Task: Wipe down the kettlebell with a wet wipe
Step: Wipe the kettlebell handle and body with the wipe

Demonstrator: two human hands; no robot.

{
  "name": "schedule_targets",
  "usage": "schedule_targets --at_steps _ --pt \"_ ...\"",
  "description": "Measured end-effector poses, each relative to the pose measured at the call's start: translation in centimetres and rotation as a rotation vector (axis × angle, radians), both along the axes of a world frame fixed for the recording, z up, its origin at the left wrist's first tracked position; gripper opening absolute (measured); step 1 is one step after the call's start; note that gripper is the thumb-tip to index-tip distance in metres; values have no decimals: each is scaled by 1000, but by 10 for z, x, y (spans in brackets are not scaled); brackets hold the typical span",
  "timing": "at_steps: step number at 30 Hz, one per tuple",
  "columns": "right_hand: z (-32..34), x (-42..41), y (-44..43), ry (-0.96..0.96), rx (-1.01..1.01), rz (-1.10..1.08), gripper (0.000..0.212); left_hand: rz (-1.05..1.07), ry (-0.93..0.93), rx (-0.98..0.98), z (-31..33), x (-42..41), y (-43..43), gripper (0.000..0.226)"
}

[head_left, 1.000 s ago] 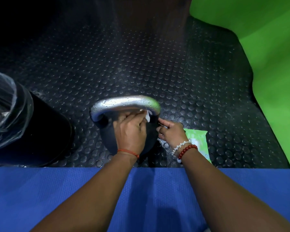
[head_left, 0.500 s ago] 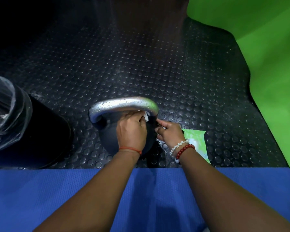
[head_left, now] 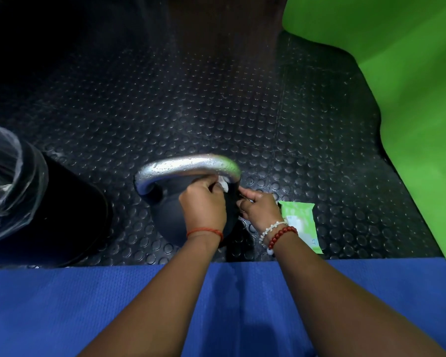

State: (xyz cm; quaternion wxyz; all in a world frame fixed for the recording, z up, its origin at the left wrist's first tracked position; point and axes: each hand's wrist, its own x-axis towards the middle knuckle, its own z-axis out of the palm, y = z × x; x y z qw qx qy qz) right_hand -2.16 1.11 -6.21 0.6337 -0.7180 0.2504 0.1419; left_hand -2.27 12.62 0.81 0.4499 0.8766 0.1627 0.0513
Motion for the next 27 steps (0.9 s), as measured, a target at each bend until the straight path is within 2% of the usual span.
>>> schedule_targets --at_steps 17,23,27 --pt "-10 1 -1 -2 67 -33 37 91 -30 -150 0 -8 -10 19" --pt "-14 2 1 -19 37 -29 35 86 -27 -169 -2 -19 -15 22" --pt "-15 2 0 -4 52 -28 35 64 -11 -116 0 -8 -10 23"
